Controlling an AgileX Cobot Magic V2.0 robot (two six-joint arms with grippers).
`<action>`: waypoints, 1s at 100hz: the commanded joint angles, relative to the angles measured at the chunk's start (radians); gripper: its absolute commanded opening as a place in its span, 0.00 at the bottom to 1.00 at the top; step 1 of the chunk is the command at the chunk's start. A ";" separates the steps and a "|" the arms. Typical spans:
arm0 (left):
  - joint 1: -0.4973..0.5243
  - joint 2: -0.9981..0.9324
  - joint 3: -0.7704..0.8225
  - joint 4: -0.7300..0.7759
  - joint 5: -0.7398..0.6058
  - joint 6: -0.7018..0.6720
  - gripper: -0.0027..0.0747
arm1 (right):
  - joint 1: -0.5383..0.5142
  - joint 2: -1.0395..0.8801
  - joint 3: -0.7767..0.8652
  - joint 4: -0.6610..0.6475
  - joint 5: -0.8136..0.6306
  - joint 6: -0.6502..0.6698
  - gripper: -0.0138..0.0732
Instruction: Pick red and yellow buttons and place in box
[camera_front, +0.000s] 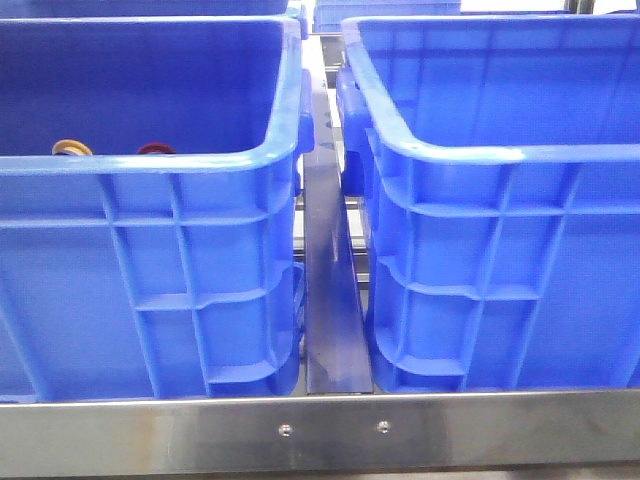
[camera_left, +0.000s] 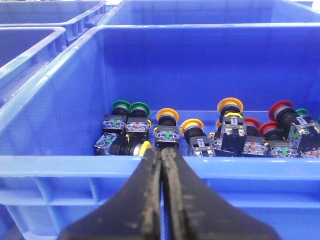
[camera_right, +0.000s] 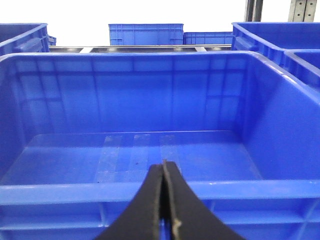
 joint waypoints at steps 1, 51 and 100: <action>0.000 -0.031 0.022 -0.006 -0.058 -0.009 0.01 | 0.001 -0.017 0.005 -0.009 -0.076 -0.005 0.08; 0.000 -0.031 0.022 -0.006 -0.058 -0.009 0.01 | 0.001 -0.017 0.005 -0.009 -0.076 -0.005 0.08; 0.000 -0.031 0.022 -0.006 -0.097 -0.009 0.01 | 0.005 -0.017 0.005 -0.009 -0.076 -0.005 0.08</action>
